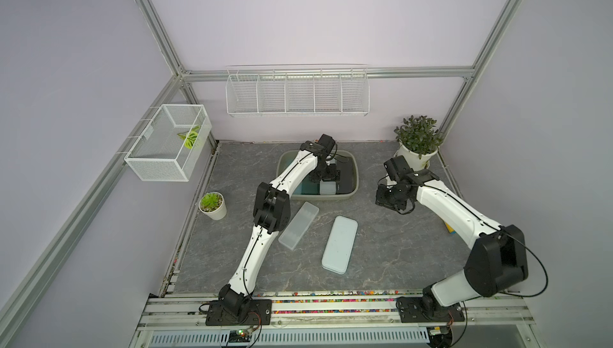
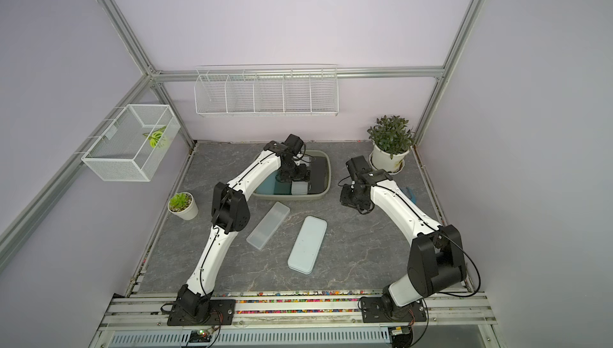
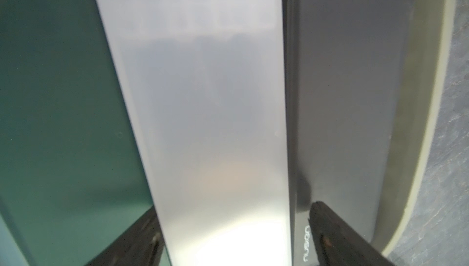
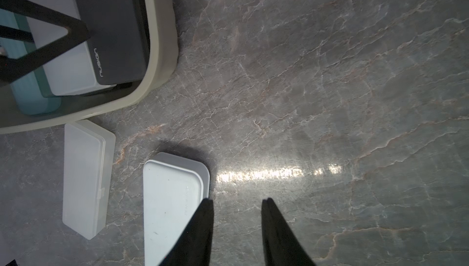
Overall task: Put the pencil case into the storage box
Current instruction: Place the pencil case at the storage box, then pick up the pencil case from the center of the board.
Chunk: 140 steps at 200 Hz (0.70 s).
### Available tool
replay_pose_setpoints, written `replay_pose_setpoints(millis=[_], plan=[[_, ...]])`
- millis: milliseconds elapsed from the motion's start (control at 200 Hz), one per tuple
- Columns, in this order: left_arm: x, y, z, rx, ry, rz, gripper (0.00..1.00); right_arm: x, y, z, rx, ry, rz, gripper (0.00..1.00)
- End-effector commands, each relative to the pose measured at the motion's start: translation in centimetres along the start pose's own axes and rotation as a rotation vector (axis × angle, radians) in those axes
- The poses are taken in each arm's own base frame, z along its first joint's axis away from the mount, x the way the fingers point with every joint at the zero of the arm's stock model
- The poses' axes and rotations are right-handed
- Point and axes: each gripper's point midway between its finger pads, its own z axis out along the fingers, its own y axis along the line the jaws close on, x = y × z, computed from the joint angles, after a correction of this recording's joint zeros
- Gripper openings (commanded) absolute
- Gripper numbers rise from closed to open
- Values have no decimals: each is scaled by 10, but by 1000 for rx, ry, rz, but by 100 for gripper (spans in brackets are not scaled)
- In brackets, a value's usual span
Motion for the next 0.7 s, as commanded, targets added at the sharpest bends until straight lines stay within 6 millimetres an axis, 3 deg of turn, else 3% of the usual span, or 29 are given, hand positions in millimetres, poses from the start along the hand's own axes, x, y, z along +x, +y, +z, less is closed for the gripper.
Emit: replay_pose_setpoints(millis=[0,175,280,490,580,695], plan=[[-13,-10,-38,0,-83,39,91,2,-3,-1,-1,-1,23,38],[-18,13,-92,-146,-167,12,95,-1,-2,-5,-4,-15,28,38],[0,37,-118,-263,-158,26,96,-2,-2,-7,-3,-20,27,38],[91,86,-130,-385,-31,100,100,-1,-2,-8,-4,-25,24,42],[127,98,-133,-366,-27,138,99,-1,-2,-7,-2,-27,10,46],[160,104,-127,-317,-24,208,100,1,-3,-4,5,-24,-11,50]])
